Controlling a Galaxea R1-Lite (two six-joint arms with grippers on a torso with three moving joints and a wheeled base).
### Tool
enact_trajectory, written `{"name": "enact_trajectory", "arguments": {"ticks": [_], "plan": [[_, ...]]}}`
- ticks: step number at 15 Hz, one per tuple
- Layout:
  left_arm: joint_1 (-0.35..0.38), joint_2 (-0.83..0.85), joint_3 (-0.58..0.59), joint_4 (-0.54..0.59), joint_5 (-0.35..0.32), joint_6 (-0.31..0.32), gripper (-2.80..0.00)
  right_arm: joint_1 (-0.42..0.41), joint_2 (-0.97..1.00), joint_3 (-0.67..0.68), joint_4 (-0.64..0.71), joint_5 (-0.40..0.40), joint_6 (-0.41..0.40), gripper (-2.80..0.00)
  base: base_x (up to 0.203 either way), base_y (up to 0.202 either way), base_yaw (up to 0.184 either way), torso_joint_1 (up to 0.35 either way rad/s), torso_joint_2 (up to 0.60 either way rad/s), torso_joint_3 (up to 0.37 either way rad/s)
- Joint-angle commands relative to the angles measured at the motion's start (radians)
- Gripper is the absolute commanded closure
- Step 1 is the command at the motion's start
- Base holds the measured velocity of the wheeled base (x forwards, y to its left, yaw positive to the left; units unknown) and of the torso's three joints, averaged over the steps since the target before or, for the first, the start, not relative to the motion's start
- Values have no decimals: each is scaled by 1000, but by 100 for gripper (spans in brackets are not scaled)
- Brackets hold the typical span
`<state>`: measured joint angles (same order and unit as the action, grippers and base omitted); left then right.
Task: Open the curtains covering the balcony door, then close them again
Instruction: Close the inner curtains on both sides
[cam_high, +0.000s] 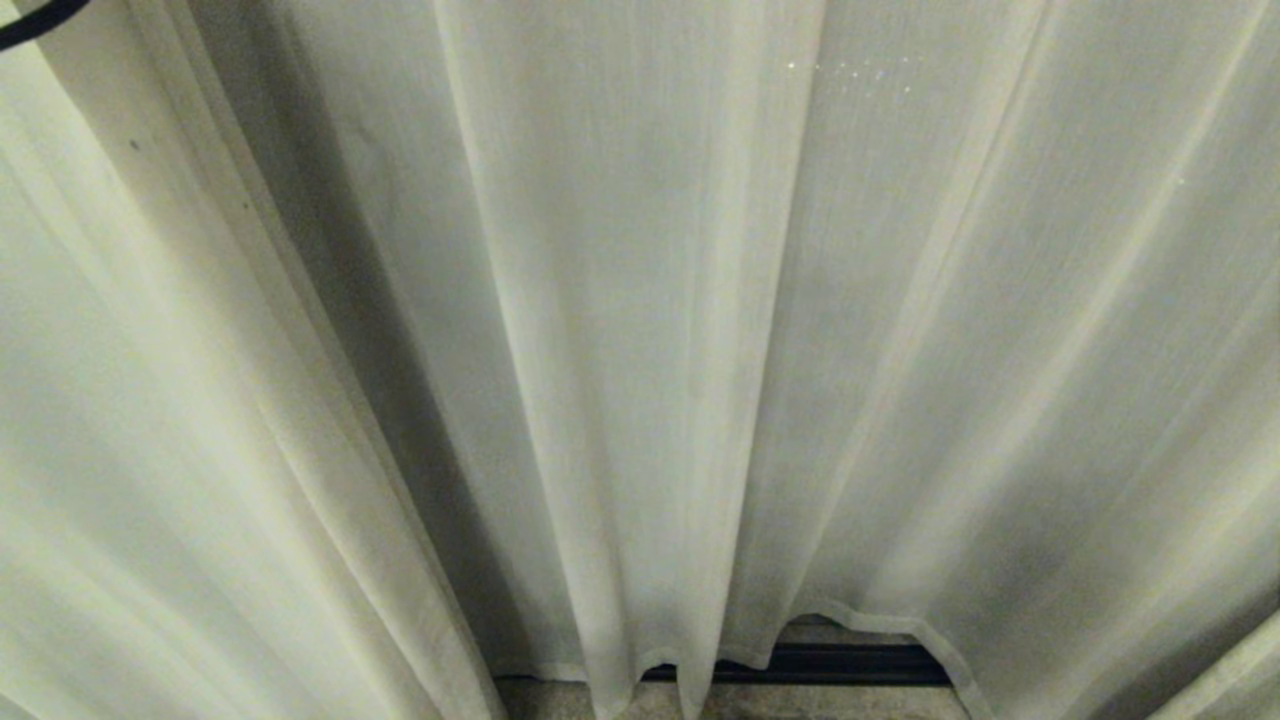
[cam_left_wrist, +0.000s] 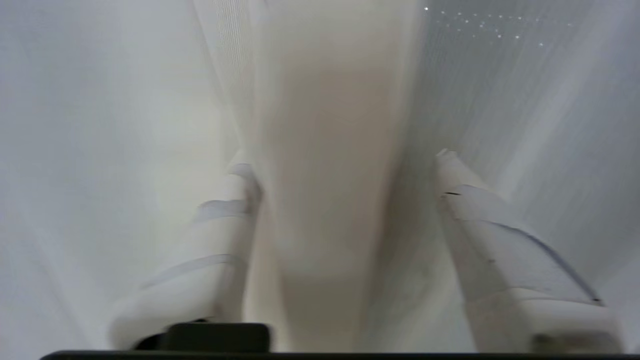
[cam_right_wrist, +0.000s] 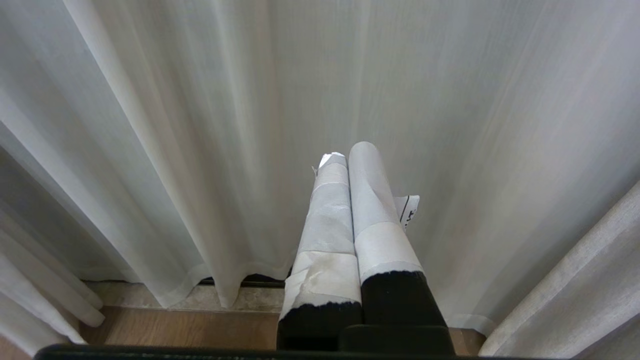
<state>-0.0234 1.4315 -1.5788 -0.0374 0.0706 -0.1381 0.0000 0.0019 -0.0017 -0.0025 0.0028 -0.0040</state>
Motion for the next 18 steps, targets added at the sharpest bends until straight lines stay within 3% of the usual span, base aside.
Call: {"name": "enact_trajectory", "arguments": {"ticks": [1, 14, 15, 18], "plan": [[0, -75, 47, 1, 3, -1, -280, 0, 0, 0, -1, 0, -1, 0, 0, 0, 0, 0, 0, 0], [59, -482, 436, 47, 32, -3, -280, 0, 0, 0, -1, 0, -1, 0, 0, 0, 0, 0, 0, 0], [60, -504, 461, 47, 35, -3, 0, 0, 0, 0, -1, 0, -1, 0, 0, 0, 0, 0, 0, 0], [59, -544, 513, 47, 37, -4, 0, 0, 0, 0, -1, 0, -1, 0, 0, 0, 0, 0, 0, 0]]}}
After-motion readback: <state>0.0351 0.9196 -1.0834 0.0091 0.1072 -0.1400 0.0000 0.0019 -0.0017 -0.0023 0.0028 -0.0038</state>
